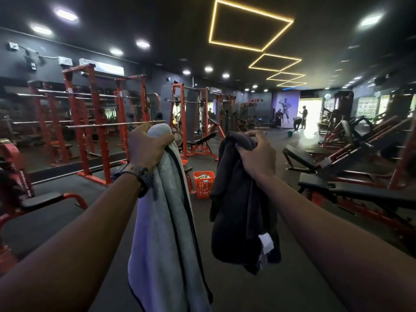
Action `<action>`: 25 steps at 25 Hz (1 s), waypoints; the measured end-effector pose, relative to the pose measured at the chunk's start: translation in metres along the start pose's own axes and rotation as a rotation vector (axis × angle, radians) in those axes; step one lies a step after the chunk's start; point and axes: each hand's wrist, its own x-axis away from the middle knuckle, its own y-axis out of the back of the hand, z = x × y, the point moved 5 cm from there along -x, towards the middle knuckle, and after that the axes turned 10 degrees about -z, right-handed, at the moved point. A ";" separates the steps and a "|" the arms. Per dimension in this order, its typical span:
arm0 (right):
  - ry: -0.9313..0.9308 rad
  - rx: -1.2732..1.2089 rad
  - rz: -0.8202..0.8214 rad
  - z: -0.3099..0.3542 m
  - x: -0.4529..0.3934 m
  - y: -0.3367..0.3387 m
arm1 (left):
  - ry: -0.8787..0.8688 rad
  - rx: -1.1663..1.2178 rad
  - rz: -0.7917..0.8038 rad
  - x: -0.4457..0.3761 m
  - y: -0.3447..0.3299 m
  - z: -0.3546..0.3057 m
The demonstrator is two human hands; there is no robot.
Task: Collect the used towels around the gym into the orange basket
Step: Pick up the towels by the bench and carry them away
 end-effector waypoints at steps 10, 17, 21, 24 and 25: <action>-0.010 -0.021 0.007 -0.106 -0.152 -0.247 | 0.023 0.008 -0.015 -0.179 -0.192 0.184; -0.001 -0.036 0.003 -0.159 -0.248 -0.412 | -0.019 -0.008 0.022 -0.295 -0.319 0.285; 0.014 -0.059 0.017 -0.203 -0.300 -0.509 | -0.024 -0.035 0.030 -0.351 -0.393 0.355; 0.019 -0.070 0.033 -0.235 -0.355 -0.590 | -0.035 -0.055 0.026 -0.404 -0.454 0.408; 0.018 -0.074 0.040 -0.243 -0.375 -0.618 | -0.042 -0.052 0.022 -0.424 -0.474 0.424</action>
